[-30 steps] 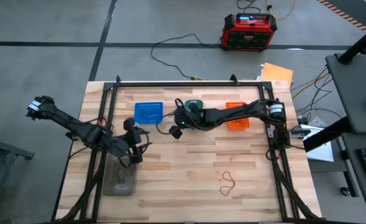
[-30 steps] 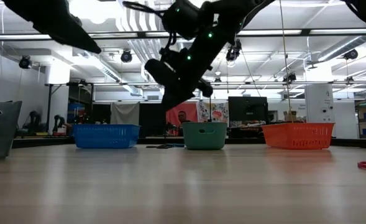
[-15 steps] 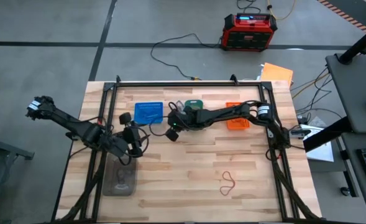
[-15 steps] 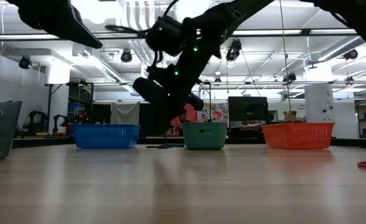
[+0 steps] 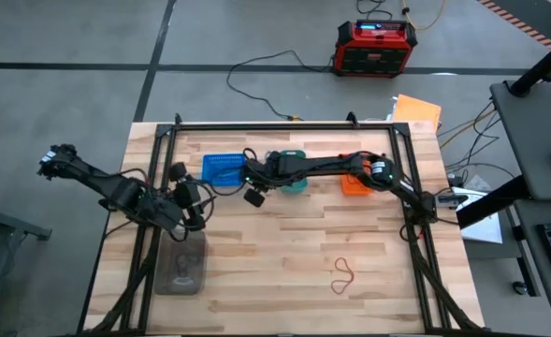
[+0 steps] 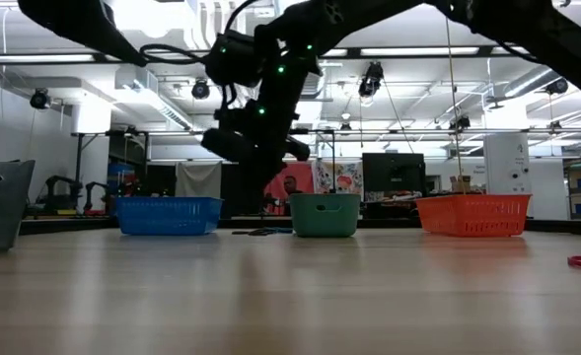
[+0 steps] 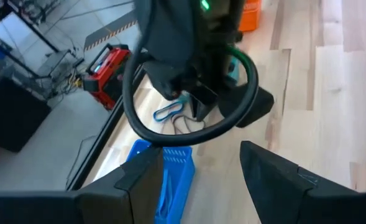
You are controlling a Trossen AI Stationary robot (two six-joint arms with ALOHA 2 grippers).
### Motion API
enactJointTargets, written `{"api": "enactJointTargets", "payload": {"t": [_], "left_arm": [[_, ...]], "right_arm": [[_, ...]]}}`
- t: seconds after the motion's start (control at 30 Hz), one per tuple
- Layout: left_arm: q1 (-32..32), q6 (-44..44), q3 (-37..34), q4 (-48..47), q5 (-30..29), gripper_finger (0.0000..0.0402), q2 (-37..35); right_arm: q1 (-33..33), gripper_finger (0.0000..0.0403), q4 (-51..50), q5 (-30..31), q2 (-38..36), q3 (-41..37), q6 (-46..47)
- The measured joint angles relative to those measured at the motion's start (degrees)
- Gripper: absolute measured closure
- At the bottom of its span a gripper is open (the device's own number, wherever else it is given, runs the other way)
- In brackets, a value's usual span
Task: Sort rubber bands into baskets
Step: Put the black rubber band into the black bin
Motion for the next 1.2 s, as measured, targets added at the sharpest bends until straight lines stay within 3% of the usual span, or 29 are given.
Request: {"api": "enactJointTargets", "payload": {"t": [0.3,0.4,0.5,1.2], "left_arm": [[-0.04,-1.84,1.08,-2.69,-0.2,0.0206,-7.16],[-0.04,-1.96,0.59,-3.33,-0.18,0.0206,-9.08],[-0.04,-1.98,0.27,-3.22,-0.17,0.0206,-10.52],[-0.04,-2.22,-1.83,-3.34,0.0,0.0206,-11.39]], "right_arm": [[-0.17,0.0376,-1.02,0.32,3.76,1.89,-10.88],[0.29,0.0376,0.07,4.37,4.23,1.86,-13.51],[0.44,0.0376,-0.63,7.4,4.21,1.75,-13.48],[2.95,0.0376,5.8,5.44,3.97,-5.77,-11.74]]}}
